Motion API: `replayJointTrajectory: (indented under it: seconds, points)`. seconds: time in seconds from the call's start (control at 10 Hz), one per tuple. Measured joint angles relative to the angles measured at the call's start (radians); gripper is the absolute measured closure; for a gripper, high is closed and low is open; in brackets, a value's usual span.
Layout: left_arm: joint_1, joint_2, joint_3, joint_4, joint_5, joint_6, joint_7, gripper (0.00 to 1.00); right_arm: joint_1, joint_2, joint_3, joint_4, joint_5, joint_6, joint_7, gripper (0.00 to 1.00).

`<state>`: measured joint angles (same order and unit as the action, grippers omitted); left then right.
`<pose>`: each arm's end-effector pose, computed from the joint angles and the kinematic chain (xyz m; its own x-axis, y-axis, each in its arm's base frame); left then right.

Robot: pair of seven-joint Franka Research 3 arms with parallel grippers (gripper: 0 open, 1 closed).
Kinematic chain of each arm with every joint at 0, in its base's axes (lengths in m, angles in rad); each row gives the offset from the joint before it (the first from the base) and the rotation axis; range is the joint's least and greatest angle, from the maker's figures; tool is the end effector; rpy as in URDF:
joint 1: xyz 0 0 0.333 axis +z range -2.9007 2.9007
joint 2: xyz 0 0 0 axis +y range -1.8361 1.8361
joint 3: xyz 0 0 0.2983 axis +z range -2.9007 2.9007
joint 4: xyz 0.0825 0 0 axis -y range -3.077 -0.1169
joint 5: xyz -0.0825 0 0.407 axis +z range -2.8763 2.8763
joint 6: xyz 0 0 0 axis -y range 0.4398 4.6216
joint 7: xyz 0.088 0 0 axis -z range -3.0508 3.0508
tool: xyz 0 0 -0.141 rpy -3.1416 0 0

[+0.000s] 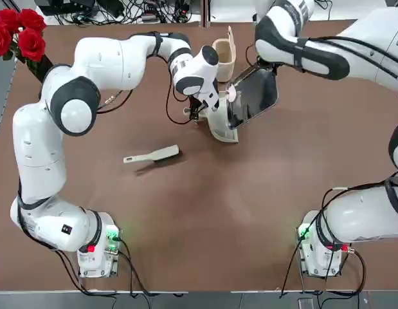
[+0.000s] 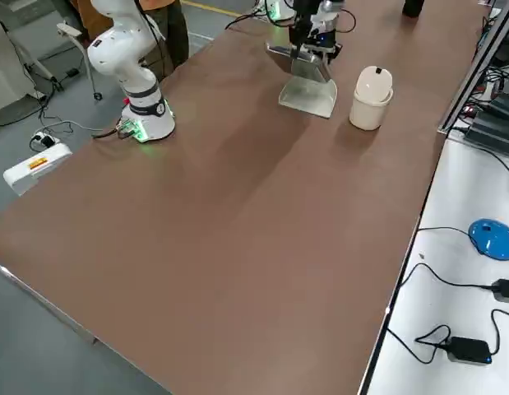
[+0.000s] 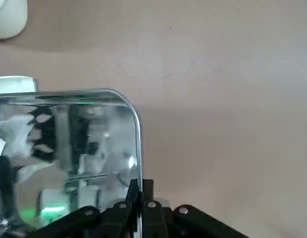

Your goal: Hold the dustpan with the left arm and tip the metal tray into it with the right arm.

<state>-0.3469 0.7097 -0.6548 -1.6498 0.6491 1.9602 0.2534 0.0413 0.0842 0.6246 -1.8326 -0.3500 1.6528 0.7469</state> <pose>0.4246 -0.5076 0.1854 0.0702 -0.9666 -0.2466 -0.9967 -0.0581 -0.0563 0.4778 0.3106 0.4181 1.0000 -0.0028 0.0063 -0.0049 -0.9279 0.3728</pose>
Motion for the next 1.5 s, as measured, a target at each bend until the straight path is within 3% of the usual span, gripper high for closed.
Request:
replayJointTrajectory:
  seconds: [0.4,0.7,1.0,1.3,1.5]
  points:
    - [-0.001,0.000,0.002,0.001,0.000,0.000,-0.018,0.67,0.022,0.030,0.076,0.020,-0.137,-0.053,0.072,0.95]
    - [-0.001,0.000,0.003,0.001,0.000,0.000,-0.018,0.67,0.036,0.109,0.149,0.079,-0.246,-0.150,0.166,0.95]
    - [-0.002,0.000,0.003,0.001,0.000,0.000,-0.018,0.67,0.057,0.162,0.178,0.141,-0.314,-0.217,0.230,0.95]
    - [-0.003,0.000,0.004,0.001,0.000,0.000,-0.018,0.67,0.090,0.200,0.242,0.154,-0.422,-0.305,0.329,0.95]
    - [-0.003,0.000,0.004,0.001,0.000,0.000,-0.018,0.67,0.117,0.237,0.257,0.164,-0.469,-0.330,0.380,0.95]
